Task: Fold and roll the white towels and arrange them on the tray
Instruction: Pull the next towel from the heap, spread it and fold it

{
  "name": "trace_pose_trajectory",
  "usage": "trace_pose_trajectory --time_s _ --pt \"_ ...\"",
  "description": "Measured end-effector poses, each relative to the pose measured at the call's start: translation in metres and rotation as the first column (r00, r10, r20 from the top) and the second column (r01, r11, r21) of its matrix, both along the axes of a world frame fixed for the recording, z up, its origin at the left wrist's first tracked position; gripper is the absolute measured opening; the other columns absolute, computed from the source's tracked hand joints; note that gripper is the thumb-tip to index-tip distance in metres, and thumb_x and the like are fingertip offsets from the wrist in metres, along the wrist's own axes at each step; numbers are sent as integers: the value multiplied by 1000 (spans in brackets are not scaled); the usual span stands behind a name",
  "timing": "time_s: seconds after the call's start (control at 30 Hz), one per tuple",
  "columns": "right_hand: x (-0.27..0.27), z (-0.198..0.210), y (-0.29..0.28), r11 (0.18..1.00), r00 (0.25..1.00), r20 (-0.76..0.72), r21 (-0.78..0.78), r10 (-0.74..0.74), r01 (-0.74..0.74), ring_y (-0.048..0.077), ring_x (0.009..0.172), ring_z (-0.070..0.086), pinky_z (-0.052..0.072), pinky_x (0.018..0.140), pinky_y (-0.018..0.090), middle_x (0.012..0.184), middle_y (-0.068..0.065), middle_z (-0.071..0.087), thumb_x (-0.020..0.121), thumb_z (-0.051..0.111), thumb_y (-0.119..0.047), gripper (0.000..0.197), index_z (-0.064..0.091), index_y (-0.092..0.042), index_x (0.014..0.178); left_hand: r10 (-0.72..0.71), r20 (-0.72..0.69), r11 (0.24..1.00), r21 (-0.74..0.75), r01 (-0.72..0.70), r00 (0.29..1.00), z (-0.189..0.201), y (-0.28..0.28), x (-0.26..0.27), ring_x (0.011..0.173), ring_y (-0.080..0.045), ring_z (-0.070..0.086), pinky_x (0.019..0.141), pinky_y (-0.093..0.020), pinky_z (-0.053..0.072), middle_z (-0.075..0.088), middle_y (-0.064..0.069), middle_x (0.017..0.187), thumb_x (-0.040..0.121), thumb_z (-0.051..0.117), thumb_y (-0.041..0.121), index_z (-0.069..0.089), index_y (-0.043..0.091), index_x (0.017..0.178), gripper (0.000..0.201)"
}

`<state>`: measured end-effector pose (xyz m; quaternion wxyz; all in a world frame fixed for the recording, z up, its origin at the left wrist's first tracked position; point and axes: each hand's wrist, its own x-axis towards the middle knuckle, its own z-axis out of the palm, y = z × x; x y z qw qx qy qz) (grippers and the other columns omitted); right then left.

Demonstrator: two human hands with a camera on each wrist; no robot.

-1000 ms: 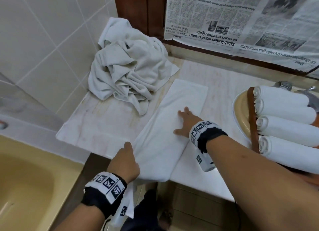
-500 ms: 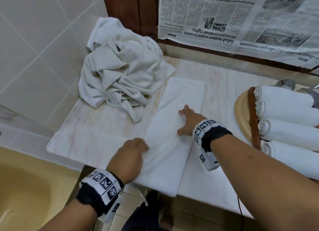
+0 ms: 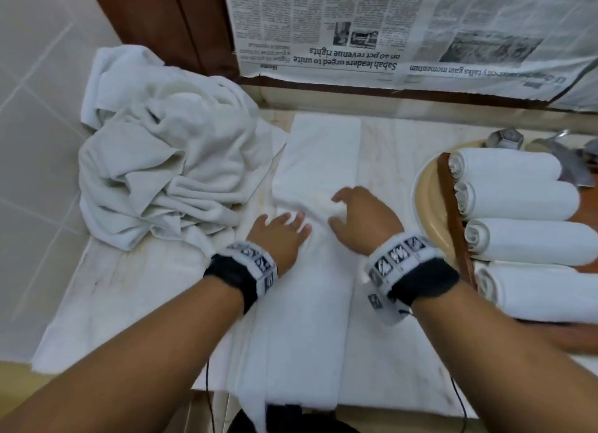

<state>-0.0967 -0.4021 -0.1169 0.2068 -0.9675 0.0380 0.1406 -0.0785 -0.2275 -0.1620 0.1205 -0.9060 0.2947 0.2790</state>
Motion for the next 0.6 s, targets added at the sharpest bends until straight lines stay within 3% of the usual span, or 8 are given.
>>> trace_pose_trajectory --time_s 0.07,0.13,0.17,0.23,0.33,0.43,0.53,0.6 --pt "-32 2 9 998 997 -47 -7 60 -60 26 112 57 48 92 36 126 4 52 94 57 -37 35 58 -24 126 0 -4 1000 23 0 1000 -4 -12 38 152 -18 4 120 -47 10 -9 3 165 103 19 18 3 26 157 57" --pt "-62 -5 21 979 963 -197 -49 183 -197 26 118 54 46 95 37 131 4 48 94 54 -40 39 56 -24 130 7 -10 1000 24 -7 1000 -10 -22 76 152 -19 1 120 -47 7 -12 3 164 105 16 24 -1 25 157 55" --pt "-73 -11 25 964 938 -264 -77 226 -254 27 125 49 45 99 38 142 4 41 95 53 -42 46 51 -24 137 -1 7 1000 17 1 1000 -11 -28 92 152 -21 0 120 -46 6 -13 1 164 105 15 26 -3 23 158 55" --pt "-82 -25 29 952 922 -311 -120 233 -281 26 144 30 36 109 41 164 5 12 98 50 -43 62 30 -25 153 -32 22 999 21 31 999 -6 -40 119 152 -25 3 119 -47 10 -13 -4 164 106 17 26 -2 17 158 55" --pt "-66 -36 23 951 929 -314 -168 198 -260 21 152 9 30 114 42 166 0 -14 99 46 -48 75 7 -28 159 -57 26 998 22 57 998 7 -51 135 148 -29 19 116 -51 26 -4 -8 165 103 28 14 14 16 156 55" --pt "-40 -38 15 945 919 -348 -192 186 -264 20 152 11 32 113 42 165 -3 -17 98 48 -50 77 6 -31 159 48 113 970 -242 -19 992 10 -40 109 134 -29 42 106 -42 37 32 -8 157 99 41 14 48 19 141 43" --pt "-22 -38 3 938 904 -384 -203 190 -283 19 152 11 35 112 44 165 -4 -18 94 54 -53 86 1 -33 159 174 78 778 -622 -88 982 8 -7 42 115 -34 56 96 -43 45 58 -11 131 94 55 14 65 15 123 30" --pt "-12 -40 -3 934 895 -398 -195 202 -298 19 152 6 33 115 46 164 -4 -20 93 57 -53 90 -2 -33 158 154 125 730 -683 -28 980 6 17 -4 99 -34 60 82 -44 51 62 -9 116 87 65 15 69 15 108 22"
